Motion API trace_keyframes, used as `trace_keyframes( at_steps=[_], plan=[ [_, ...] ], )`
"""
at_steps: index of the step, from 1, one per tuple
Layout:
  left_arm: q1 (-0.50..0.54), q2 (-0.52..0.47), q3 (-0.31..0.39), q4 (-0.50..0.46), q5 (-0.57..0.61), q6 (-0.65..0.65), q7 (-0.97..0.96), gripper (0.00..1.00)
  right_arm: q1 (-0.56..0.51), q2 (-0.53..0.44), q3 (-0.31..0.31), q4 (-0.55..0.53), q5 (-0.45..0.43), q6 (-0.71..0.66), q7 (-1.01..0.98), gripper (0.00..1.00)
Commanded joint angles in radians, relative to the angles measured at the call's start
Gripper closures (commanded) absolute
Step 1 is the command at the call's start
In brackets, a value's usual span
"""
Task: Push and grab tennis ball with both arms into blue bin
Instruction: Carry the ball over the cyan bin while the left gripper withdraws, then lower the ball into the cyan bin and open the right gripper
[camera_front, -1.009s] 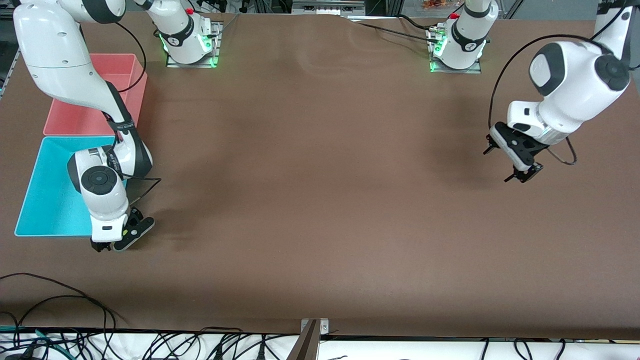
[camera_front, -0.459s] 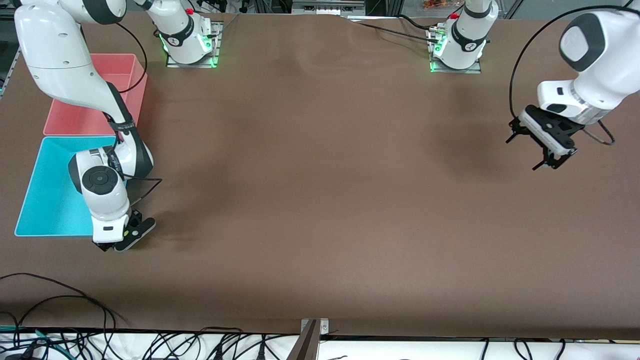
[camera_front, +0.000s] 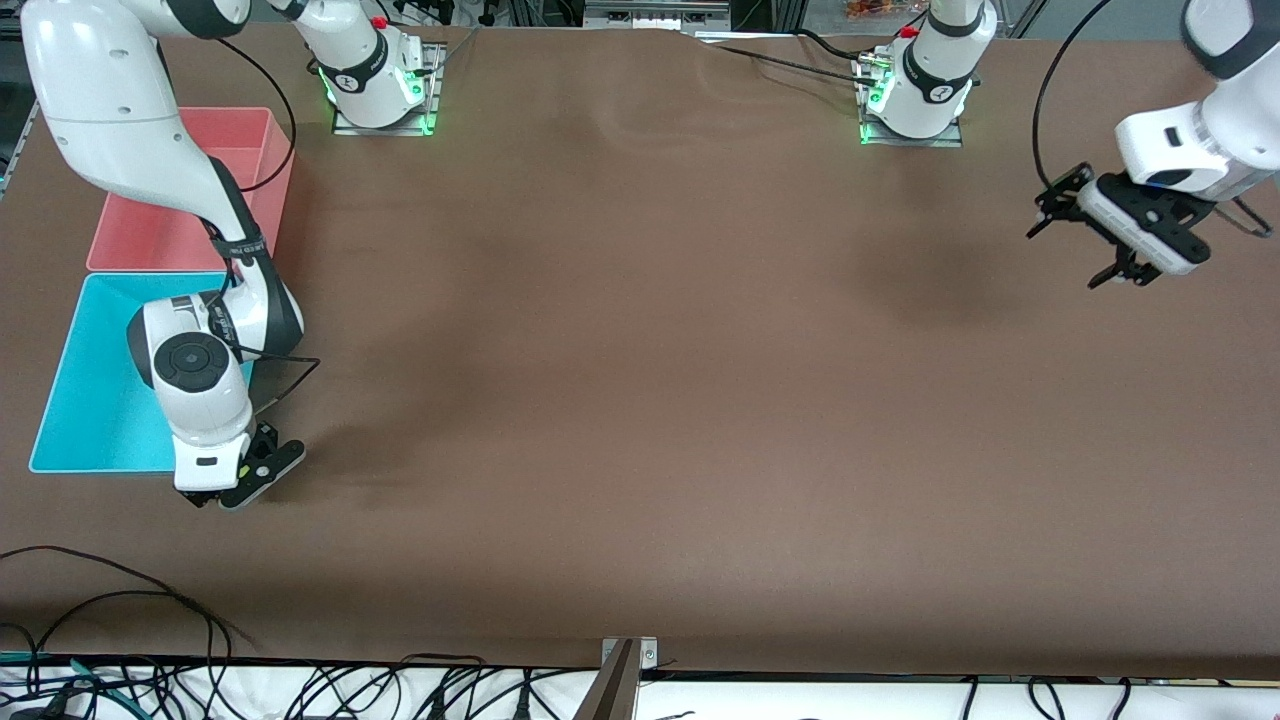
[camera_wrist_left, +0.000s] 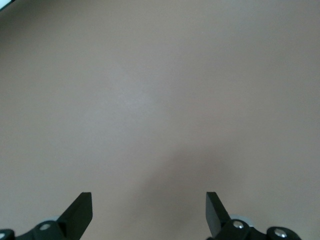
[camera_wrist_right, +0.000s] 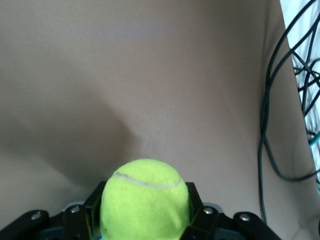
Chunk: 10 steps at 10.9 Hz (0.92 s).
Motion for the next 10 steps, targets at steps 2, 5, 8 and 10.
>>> trace_keyframes(
  at_steps=[2, 5, 8, 10],
  plan=[
    [-0.011, 0.002, -0.007, 0.192, 0.097, -0.268, -0.249, 0.0, -0.005, -0.167, 0.06, -0.01, 0.291, -0.339, -0.01, 0.65],
    [-0.015, 0.002, -0.058, 0.293, 0.182, -0.445, -0.385, 0.0, -0.022, -0.317, 0.048, -0.034, 0.475, -0.647, -0.027, 0.65],
    [-0.031, 0.008, -0.098, 0.41, 0.215, -0.598, -0.553, 0.0, -0.107, -0.423, -0.044, -0.158, 0.588, -0.647, -0.182, 0.65],
    [-0.041, 0.028, -0.09, 0.498, 0.201, -0.652, -0.648, 0.0, -0.198, -0.423, -0.07, -0.22, 0.692, -0.572, -0.353, 0.65]
  ],
)
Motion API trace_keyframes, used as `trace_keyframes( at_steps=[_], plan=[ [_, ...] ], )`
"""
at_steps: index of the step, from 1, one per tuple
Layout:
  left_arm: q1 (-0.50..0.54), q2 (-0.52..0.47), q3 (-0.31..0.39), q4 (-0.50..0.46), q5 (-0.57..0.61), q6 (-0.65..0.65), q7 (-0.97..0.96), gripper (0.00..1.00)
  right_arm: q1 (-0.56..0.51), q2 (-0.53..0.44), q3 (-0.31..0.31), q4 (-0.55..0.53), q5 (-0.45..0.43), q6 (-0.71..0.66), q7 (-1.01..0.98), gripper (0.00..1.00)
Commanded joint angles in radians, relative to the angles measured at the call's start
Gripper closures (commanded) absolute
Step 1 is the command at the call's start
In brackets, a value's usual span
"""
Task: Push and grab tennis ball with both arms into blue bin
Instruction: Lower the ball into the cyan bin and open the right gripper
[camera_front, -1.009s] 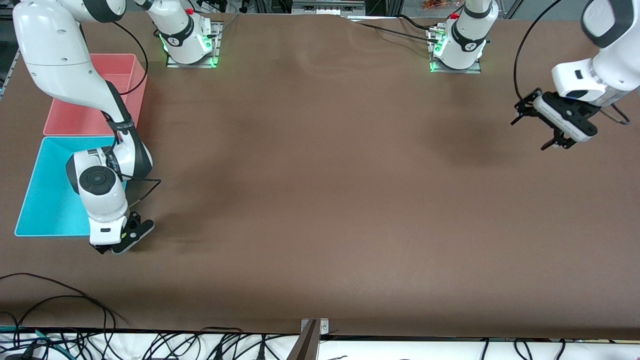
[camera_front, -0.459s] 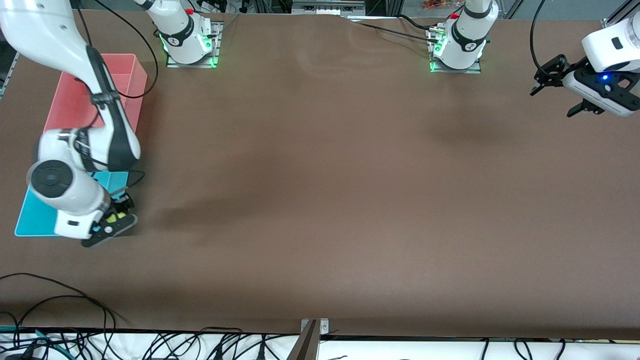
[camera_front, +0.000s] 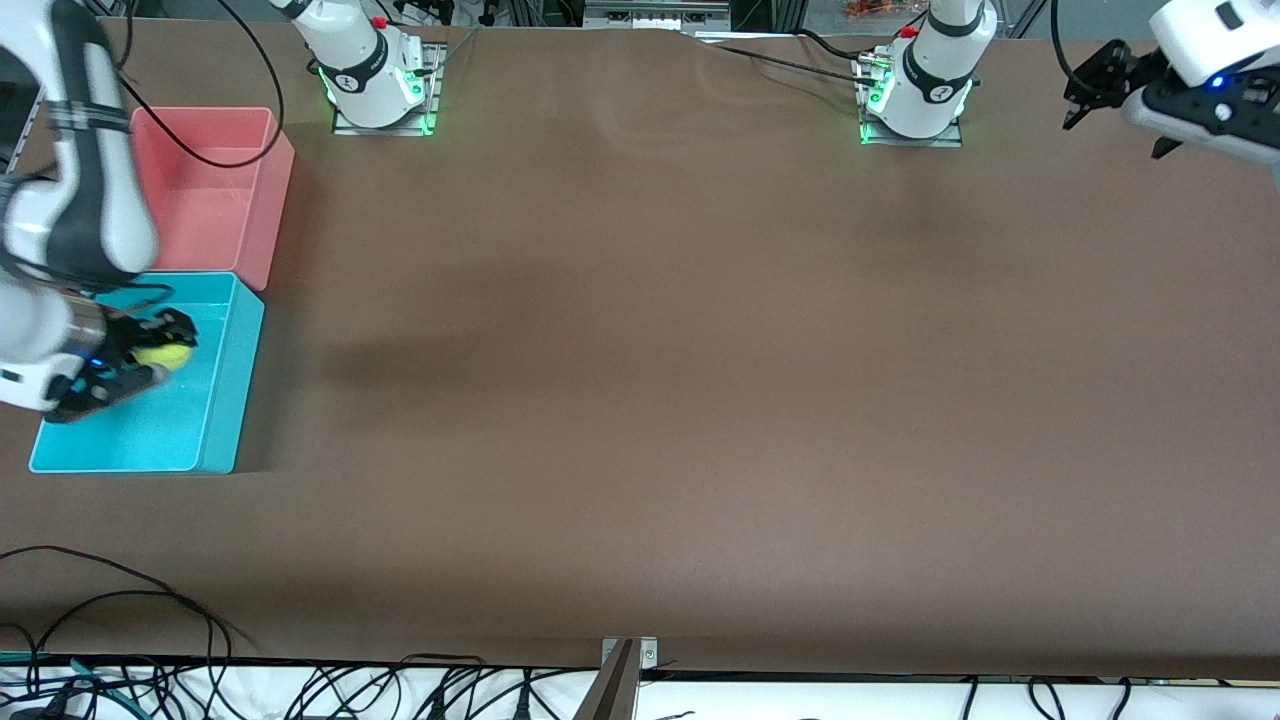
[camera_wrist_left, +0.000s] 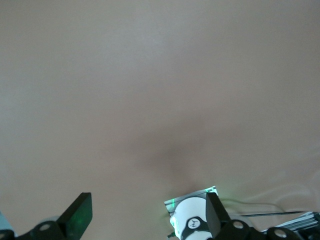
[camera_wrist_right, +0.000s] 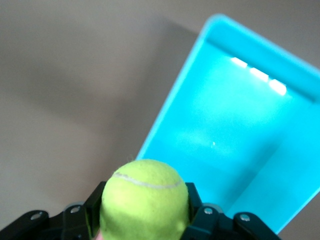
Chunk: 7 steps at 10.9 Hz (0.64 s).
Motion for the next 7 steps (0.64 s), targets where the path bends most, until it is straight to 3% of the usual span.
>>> trace_keyframes(
  at_steps=[1, 4, 7],
  plan=[
    [-0.017, 0.043, 0.012, 0.155, 0.016, -0.088, -0.133, 0.0, -0.127, -0.036, -0.018, -0.133, 0.109, 0.098, -0.193, 0.65],
    [-0.045, 0.081, 0.008, 0.22, 0.016, -0.102, -0.276, 0.0, -0.198, 0.031, -0.018, -0.156, 0.21, 0.129, -0.317, 0.65],
    [-0.053, 0.124, 0.067, 0.232, -0.129, -0.078, -0.442, 0.0, -0.233, 0.103, -0.016, -0.157, 0.256, 0.123, -0.36, 0.64]
  ],
)
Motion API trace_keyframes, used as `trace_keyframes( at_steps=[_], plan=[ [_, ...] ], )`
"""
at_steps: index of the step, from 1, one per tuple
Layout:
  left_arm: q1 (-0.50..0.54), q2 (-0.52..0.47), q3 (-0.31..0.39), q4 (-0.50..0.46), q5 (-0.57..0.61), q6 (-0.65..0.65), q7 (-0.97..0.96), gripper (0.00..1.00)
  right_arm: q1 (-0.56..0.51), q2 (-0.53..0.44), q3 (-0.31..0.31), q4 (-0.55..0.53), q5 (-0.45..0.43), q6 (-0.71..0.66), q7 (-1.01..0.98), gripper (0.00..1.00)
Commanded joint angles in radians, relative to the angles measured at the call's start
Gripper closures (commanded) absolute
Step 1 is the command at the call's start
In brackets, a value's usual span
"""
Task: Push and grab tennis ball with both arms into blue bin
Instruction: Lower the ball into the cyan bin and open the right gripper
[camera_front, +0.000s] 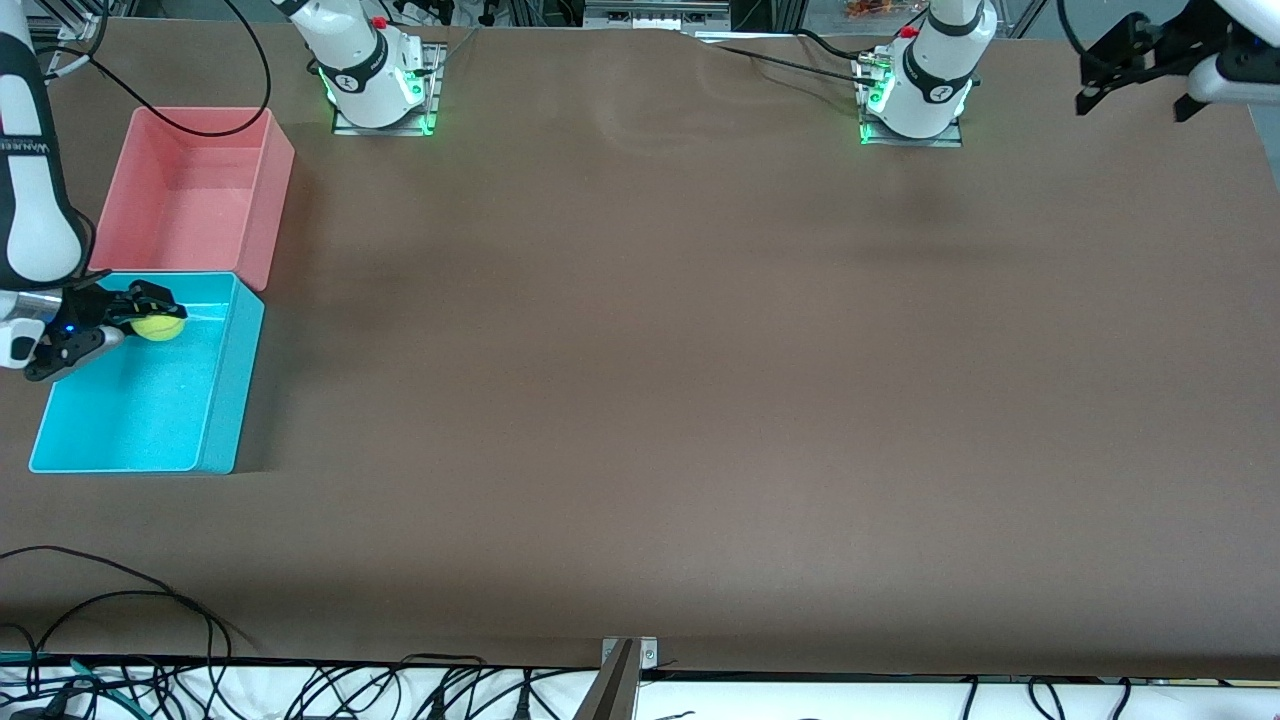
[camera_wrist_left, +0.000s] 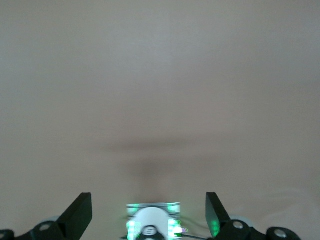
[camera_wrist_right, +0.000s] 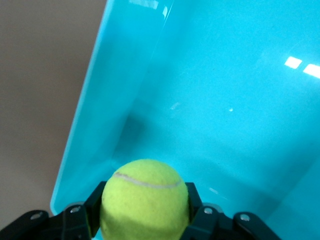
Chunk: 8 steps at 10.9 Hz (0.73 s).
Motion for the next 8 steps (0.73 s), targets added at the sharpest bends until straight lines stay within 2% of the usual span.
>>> trace_keyframes(
  at_steps=[1, 3, 4, 5, 8],
  plan=[
    [-0.016, 0.078, 0.055, 0.056, -0.07, 0.005, -0.091, 0.0, -0.04, 0.071, 0.012, -0.001, 0.086, 0.009, -0.084, 0.64],
    [-0.016, 0.102, 0.046, 0.056, -0.059, 0.015, -0.094, 0.0, -0.06, 0.108, 0.012, -0.001, 0.143, 0.002, -0.104, 0.61],
    [-0.016, 0.101, 0.043, 0.057, -0.056, 0.017, -0.091, 0.0, -0.069, 0.115, 0.012, 0.001, 0.146, -0.001, -0.104, 0.5],
    [-0.016, 0.108, 0.043, 0.057, -0.059, 0.017, -0.088, 0.0, -0.071, 0.115, 0.014, 0.001, 0.146, -0.003, -0.104, 0.0],
    [-0.018, 0.133, 0.051, 0.085, -0.064, 0.017, -0.086, 0.0, -0.074, 0.112, 0.014, 0.037, 0.149, -0.078, -0.104, 0.0]
  ],
)
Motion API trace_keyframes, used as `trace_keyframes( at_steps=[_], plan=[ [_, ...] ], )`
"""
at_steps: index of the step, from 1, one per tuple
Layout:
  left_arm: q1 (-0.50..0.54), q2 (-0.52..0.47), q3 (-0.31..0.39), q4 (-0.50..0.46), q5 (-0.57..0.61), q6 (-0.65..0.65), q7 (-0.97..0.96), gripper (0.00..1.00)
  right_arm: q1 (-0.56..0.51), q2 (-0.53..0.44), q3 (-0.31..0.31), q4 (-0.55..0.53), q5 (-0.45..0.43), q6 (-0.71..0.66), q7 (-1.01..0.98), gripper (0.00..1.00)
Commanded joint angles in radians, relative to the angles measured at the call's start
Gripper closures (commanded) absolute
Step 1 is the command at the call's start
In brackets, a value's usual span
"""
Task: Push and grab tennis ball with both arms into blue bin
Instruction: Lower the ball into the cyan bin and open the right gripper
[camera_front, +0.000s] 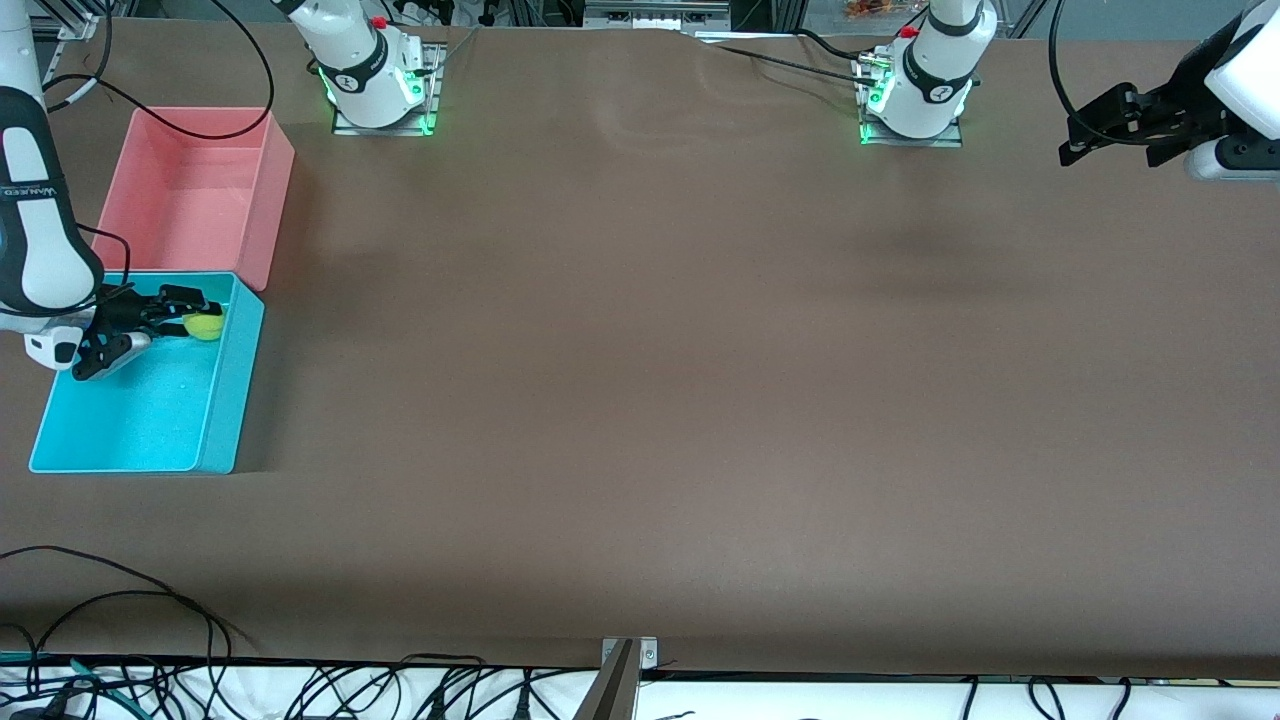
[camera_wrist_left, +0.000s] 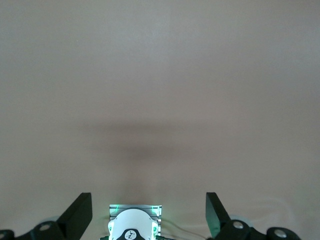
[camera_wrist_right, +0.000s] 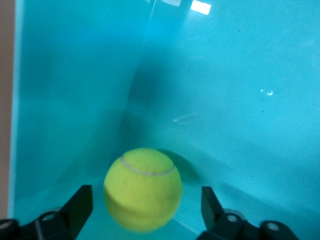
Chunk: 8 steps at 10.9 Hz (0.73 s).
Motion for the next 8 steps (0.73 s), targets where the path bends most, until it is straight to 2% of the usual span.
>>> trace_keyframes(
  at_steps=[1, 8],
  plan=[
    [-0.008, 0.048, 0.008, 0.072, -0.012, -0.007, -0.018, 0.0, -0.018, -0.011, 0.013, 0.048, 0.027, -0.08, -0.022, 0.0],
    [-0.004, 0.042, 0.004, 0.072, -0.012, 0.007, -0.018, 0.0, -0.014, -0.114, 0.001, 0.169, 0.003, -0.3, 0.001, 0.0]
  ],
)
